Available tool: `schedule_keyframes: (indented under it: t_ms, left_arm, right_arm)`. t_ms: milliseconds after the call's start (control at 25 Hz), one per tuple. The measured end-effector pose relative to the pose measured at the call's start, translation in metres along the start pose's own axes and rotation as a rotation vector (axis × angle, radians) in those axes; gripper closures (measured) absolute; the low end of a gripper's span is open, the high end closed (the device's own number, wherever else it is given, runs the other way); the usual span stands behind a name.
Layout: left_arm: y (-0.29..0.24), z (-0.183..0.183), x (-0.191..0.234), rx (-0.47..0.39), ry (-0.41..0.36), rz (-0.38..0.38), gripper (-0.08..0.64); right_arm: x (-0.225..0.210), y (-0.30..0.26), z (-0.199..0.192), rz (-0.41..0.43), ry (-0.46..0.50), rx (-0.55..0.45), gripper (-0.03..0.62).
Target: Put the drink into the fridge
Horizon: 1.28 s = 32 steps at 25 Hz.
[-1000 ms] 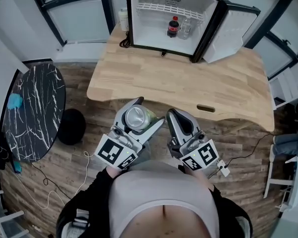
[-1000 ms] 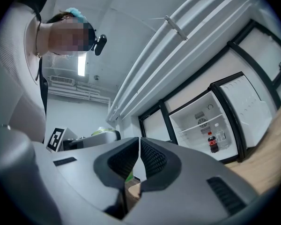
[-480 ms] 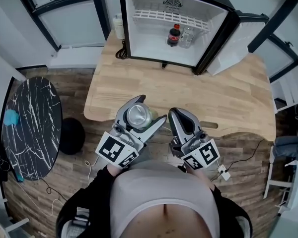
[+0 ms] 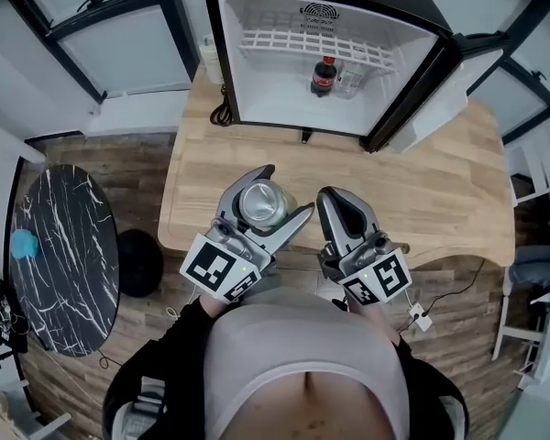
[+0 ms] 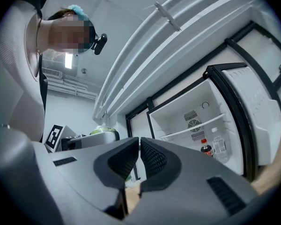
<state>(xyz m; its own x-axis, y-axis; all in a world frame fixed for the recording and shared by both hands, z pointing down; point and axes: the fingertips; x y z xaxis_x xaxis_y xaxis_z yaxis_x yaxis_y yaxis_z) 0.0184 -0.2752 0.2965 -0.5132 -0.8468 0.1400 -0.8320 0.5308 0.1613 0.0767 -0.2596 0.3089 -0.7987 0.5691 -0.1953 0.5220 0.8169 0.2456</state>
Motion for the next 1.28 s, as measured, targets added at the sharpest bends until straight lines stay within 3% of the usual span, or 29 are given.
schedule_keyframes:
  t_ms: [600, 880, 1280]
  left_arm:
    - [-0.032, -0.009, 0.077, 0.07, -0.007, -0.012, 0.213]
    - [-0.044, -0.014, 0.094, 0.082, 0.006, -0.026, 0.213]
    - [-0.059, -0.015, 0.094, 0.088, 0.011, 0.002, 0.213]
  right_arm:
    - [-0.045, -0.069, -0.022, -0.049, 0.002, 0.046, 0.56]
    - [-0.057, -0.083, -0.026, -0.088, 0.066, 0.074, 0.56]
    - [-0.07, -0.089, -0.019, -0.054, 0.072, 0.073, 0.56]
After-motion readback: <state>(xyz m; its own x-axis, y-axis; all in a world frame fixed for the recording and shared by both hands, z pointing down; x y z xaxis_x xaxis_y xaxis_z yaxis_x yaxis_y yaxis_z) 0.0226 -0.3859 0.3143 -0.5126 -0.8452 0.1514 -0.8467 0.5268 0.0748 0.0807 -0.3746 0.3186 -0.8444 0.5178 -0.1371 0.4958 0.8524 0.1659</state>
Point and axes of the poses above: the fingertips, and each gripper's own axes: y backward along the fingers, x to its left, z out of its top, and after that the axes turned 2 degrees about -z, right-handed
